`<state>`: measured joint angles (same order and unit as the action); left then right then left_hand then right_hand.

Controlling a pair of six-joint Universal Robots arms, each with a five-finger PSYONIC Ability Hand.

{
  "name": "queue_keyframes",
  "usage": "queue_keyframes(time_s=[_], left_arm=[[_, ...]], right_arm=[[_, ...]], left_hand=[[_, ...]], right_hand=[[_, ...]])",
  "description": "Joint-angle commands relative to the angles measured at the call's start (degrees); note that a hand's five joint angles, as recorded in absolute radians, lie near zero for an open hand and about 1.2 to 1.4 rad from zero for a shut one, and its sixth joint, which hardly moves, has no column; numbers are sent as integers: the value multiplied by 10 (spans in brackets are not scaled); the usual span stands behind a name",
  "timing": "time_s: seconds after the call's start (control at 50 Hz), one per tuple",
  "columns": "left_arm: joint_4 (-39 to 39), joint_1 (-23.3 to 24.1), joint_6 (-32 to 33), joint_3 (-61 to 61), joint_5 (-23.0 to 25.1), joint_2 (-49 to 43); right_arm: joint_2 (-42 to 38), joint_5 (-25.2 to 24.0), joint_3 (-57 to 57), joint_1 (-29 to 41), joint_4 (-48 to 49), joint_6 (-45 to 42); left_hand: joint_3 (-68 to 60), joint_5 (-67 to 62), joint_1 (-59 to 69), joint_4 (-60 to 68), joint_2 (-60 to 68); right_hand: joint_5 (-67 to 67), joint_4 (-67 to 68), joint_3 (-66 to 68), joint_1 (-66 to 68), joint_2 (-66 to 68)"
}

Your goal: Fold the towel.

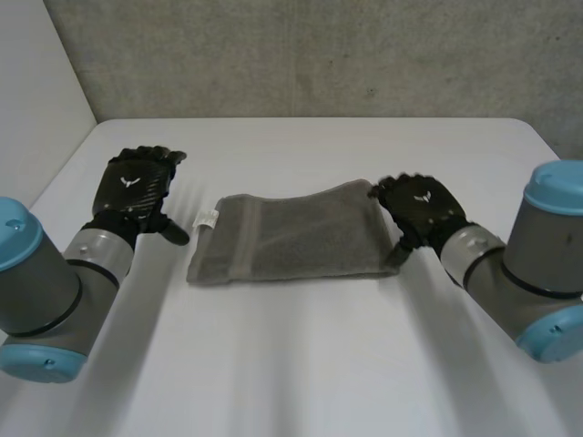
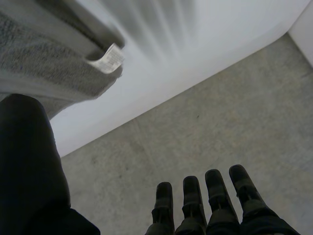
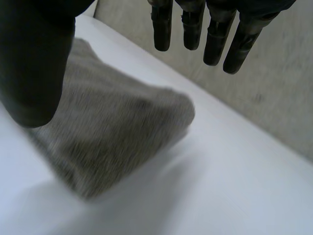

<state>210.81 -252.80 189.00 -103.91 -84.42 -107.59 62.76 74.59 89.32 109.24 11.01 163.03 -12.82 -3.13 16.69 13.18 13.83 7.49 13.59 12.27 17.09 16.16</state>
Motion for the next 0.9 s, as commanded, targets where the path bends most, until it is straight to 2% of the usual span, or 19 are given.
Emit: queue_keyframes(time_s=[0.02,0.14,0.24,0.36,0.7,0.84,0.86,0.88,0.9], left_arm=[[-7,45,-5,39,-4,-10],[-14,87,-47,80,-14,-50],[-20,105,-76,87,-33,-75],[-20,99,-79,78,-36,-81],[-19,92,-76,56,-36,-74],[-16,92,-75,54,-36,-74],[-16,92,-74,53,-36,-74],[-16,92,-74,53,-36,-74],[-16,92,-74,53,-36,-74]], right_arm=[[-24,-23,35,-10,34,34],[-44,-27,38,-5,83,92],[-59,-26,37,3,111,129],[-66,-20,35,36,153,135],[-99,-16,26,44,152,124],[-106,-17,29,44,164,123],[-106,-17,29,44,164,123],[-106,-17,30,43,168,123],[-106,-17,30,43,169,123]], left_hand=[[28,26,-61,-32,-33],[28,24,-60,-32,-31],[28,24,-60,-32,-31],[28,24,-60,-32,-31],[28,26,-61,-32,-33],[28,26,-61,-32,-33],[28,26,-61,-32,-33],[28,26,-61,-32,-33],[28,26,-61,-32,-33]], right_hand=[[18,-36,-23,22,32],[104,-36,-23,108,117],[138,-36,-23,142,151],[193,-36,-23,197,207],[202,-36,-23,206,215],[427,-36,-23,431,440],[427,-36,-23,431,441],[494,-36,-23,498,507],[494,-36,-23,498,508]])
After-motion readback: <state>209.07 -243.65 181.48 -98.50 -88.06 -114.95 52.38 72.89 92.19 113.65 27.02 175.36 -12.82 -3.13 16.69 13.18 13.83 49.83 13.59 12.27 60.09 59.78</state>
